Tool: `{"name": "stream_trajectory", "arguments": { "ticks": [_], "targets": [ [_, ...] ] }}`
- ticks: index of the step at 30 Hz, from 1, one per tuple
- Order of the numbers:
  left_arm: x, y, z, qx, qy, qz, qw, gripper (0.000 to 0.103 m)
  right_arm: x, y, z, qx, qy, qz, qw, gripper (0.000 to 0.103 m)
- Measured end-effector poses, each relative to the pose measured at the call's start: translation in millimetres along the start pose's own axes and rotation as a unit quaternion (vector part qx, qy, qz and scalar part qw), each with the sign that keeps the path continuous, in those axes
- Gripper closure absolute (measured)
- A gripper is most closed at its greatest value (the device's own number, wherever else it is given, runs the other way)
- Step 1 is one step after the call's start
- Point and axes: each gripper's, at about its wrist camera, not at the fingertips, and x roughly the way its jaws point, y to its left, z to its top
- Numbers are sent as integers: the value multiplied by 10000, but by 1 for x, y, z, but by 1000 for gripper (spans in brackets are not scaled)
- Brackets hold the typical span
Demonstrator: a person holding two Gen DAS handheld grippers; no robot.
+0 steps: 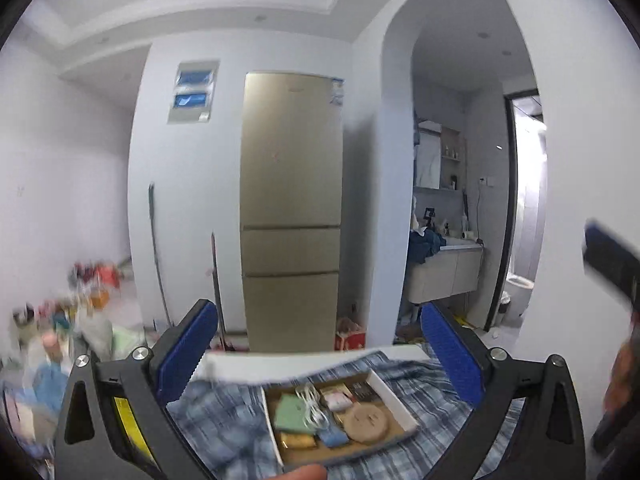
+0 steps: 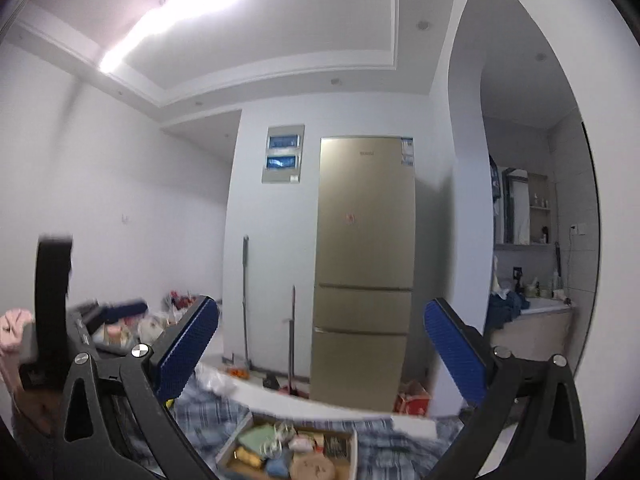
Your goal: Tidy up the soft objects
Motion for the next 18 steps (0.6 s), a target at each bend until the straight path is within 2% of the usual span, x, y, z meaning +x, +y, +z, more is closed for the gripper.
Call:
{"name": "stream_trajectory", "arguments": {
  "ticks": [2,5,6,9,14,16,18],
  "targets": [
    [-7,5,-11,-277,164,-244,9992,0,-11,1,-21,93,119,131,9998,0],
    [-10,7,-32,-381,330,-642,9967,0,-21,0,-52,198,422,301,9985,0],
    [-9,7,-37,-363,394,-672,9963,0,-22,-1,-61,227,545,357,9976,0],
    [-7,5,-50,-201,521,-600,9966,0,-32,-8,-74,360,726,426,9958,0],
    [-16,1,-80,2,424,-515,9978,0,-38,-10,-95,395,1010,313,9936,0],
    [-15,2,-96,34,580,-464,9972,0,-31,-7,-109,233,1256,199,9916,0],
    [-10,3,-111,102,735,-366,9966,0,-27,-6,-125,225,1450,261,9888,0]
  ]
}}
